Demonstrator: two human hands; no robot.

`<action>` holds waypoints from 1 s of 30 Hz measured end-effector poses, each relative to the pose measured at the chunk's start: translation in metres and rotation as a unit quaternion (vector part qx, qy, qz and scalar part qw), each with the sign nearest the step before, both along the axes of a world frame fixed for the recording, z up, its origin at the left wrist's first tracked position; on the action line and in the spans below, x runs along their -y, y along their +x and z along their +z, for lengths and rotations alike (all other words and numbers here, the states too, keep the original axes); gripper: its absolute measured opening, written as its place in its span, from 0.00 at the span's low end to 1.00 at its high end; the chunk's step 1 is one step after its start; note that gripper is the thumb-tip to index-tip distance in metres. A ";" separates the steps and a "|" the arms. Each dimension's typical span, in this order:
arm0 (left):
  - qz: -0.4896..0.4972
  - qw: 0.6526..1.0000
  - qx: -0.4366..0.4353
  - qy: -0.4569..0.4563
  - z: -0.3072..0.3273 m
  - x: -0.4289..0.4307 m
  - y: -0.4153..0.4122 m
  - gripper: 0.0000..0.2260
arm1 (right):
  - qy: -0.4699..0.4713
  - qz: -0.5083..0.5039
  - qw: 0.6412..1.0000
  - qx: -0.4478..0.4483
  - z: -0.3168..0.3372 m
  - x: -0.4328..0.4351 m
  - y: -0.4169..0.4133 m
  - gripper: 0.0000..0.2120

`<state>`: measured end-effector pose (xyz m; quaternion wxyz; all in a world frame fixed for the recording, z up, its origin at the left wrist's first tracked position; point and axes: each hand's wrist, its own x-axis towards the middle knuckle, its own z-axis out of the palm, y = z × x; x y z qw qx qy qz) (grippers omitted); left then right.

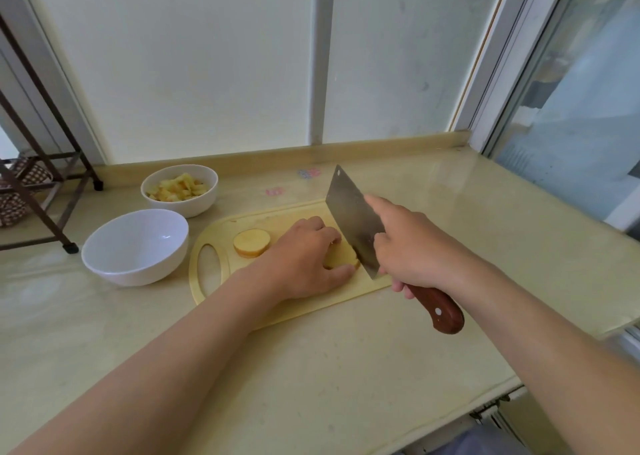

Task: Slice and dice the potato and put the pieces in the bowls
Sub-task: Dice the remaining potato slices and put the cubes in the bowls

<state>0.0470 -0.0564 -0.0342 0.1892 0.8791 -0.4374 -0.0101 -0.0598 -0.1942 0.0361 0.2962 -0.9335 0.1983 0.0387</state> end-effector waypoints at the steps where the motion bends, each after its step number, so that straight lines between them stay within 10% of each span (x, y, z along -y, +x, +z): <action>1: 0.000 1.000 -0.001 -0.004 -0.001 -0.001 0.000 0.26 | -0.004 0.004 1.000 -0.002 0.001 0.000 0.001 0.37; 22: 0.099 0.995 -0.023 -0.020 0.011 0.008 -0.019 0.11 | -0.034 0.059 0.998 0.003 0.002 0.010 0.013 0.34; 30: -0.129 0.990 0.052 -0.036 0.000 -0.009 0.002 0.08 | -0.038 0.072 0.997 0.006 0.003 0.017 0.007 0.32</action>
